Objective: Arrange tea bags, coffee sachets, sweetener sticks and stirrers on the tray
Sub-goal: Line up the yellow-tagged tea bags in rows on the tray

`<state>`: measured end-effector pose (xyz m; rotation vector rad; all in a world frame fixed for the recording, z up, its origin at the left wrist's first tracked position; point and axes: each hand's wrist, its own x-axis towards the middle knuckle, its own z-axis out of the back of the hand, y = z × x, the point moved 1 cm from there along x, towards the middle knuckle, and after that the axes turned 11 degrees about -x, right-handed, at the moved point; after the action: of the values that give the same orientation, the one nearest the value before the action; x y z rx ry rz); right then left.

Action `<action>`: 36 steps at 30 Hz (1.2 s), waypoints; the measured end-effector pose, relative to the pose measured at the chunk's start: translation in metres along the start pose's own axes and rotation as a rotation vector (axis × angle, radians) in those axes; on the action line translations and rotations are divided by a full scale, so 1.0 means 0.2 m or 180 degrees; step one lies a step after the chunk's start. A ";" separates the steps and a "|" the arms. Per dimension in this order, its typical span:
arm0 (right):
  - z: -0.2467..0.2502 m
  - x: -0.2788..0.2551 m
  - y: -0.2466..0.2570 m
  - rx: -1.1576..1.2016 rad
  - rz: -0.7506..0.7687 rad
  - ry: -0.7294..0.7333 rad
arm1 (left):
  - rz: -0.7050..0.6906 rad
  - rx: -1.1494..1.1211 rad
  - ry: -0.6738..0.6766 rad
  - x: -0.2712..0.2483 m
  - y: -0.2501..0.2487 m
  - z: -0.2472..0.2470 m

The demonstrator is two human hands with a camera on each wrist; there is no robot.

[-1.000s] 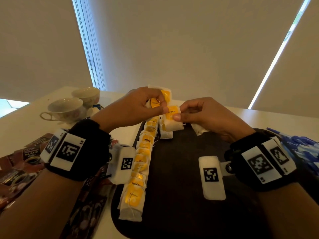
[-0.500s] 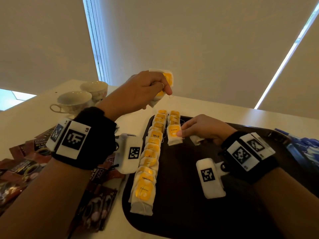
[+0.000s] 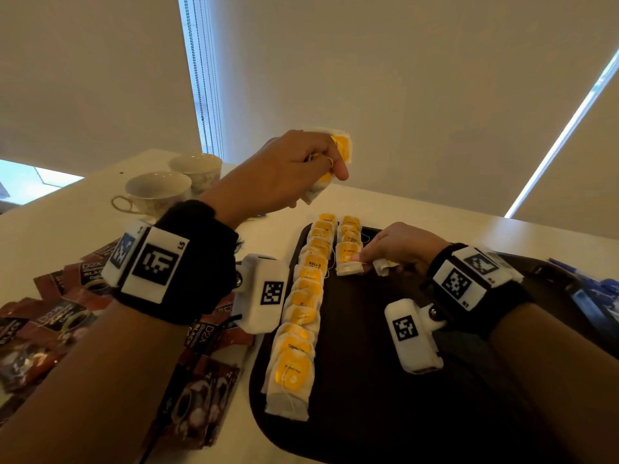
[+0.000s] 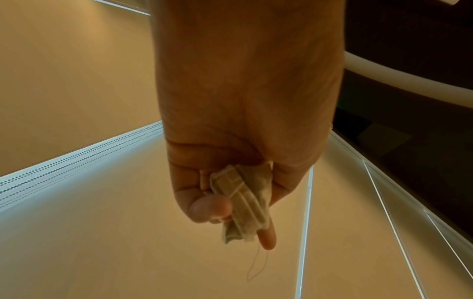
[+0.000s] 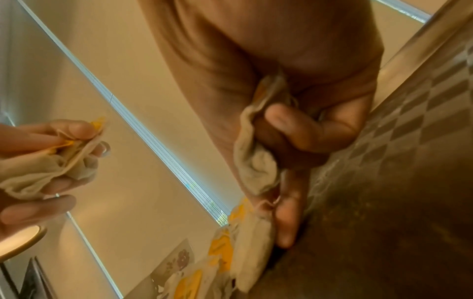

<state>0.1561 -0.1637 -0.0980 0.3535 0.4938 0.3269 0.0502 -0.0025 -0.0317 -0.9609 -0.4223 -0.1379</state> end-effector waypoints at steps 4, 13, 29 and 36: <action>0.04 -0.05 0.02 -0.0104 0.0195 -0.0038 | 0.0023 -0.0023 0.0031 0.00 0.00 0.00; 0.11 -0.29 0.07 0.2421 0.0947 0.0235 | 0.0103 0.0032 0.0634 0.00 0.03 -0.04; 0.17 -0.41 0.03 0.0875 0.1453 -0.0092 | -0.0299 -0.0066 0.0845 0.00 -0.02 -0.13; 0.22 -0.40 0.01 0.1849 0.1405 -0.0282 | -0.0248 0.0010 0.1070 0.00 -0.01 -0.19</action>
<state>0.1117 -0.2041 -0.0297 1.0451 0.4137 0.5918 0.0602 -0.0347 -0.0487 -0.8982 -0.1498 -0.3637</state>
